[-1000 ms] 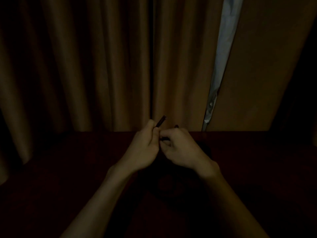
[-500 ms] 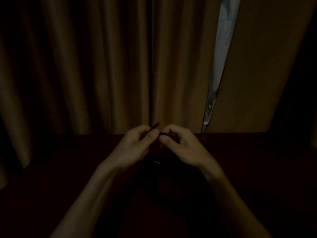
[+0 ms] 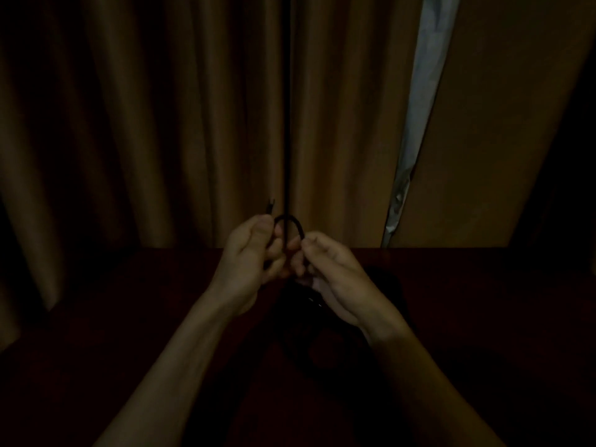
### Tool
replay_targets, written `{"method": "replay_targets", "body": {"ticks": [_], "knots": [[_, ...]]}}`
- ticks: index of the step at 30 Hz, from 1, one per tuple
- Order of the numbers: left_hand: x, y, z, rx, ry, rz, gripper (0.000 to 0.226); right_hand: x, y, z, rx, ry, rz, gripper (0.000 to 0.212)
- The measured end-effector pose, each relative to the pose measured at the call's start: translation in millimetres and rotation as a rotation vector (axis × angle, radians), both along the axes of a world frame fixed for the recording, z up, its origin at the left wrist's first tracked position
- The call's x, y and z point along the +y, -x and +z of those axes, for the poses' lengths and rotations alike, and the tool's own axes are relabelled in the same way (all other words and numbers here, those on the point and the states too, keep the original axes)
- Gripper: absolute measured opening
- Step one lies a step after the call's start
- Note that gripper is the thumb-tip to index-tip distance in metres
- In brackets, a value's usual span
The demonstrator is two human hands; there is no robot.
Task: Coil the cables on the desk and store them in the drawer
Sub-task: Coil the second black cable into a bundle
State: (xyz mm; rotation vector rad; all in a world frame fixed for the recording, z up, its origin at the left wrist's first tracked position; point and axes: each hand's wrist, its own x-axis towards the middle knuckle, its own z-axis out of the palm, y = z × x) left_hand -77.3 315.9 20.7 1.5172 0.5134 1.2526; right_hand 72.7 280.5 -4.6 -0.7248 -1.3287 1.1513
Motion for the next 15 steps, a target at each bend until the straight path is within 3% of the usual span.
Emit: {"method": "replay_targets", "body": {"ticks": [3,8,15], "knots": [[1,2,0,-0.004,0.052,0.013,0.035,4,12,-6,-0.173,0.022,-0.091,0.030],[-4,-3,2,0.094,0.007,0.032,0.030,1,9,10,-0.347,-0.287,-0.522,0.028],[-18,-19,-1,0.054,0.029,0.013,0.039,2,13,9,-0.394,-0.224,-0.640,0.030]]}}
